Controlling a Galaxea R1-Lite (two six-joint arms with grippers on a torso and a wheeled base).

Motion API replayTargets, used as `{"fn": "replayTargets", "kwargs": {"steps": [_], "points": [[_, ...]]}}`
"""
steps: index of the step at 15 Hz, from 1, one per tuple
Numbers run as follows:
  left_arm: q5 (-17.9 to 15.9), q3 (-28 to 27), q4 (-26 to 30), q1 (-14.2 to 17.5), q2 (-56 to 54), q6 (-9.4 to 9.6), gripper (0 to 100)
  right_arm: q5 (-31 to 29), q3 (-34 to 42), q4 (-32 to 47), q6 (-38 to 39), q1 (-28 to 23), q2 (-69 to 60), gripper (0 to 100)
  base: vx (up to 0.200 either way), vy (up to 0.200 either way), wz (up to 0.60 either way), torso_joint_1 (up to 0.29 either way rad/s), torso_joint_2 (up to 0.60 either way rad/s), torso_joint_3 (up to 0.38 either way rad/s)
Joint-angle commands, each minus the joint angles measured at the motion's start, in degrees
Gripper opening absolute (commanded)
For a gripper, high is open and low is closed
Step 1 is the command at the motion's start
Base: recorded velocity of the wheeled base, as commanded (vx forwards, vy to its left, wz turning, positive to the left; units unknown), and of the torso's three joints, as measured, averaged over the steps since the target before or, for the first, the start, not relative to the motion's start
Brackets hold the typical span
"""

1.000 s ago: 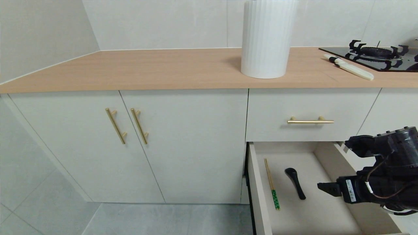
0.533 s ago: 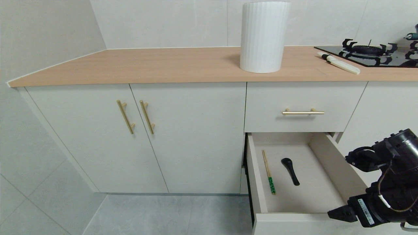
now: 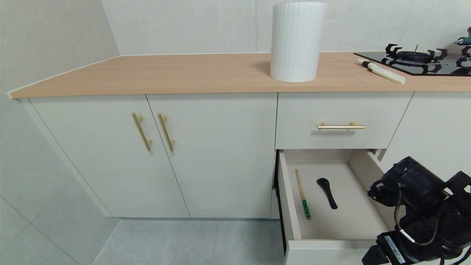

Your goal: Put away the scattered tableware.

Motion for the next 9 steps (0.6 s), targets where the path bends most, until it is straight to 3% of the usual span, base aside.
{"fn": "replayTargets", "kwargs": {"steps": [1, 9], "points": [[0.0, 0.0, 0.0, 0.0, 0.0, -0.02, 100, -0.1, -3.1, 2.5, 2.0, 0.4, 5.7, 100, 0.0, 0.0, 0.0, 0.0, 0.0, 0.0], [0.0, 0.0, 0.0, 0.0, 0.0, -0.02, 100, -5.8, -2.9, -5.9, 6.4, 0.1, 8.8, 100, 0.0, 0.0, 0.0, 0.0, 0.0, 0.0]]}}
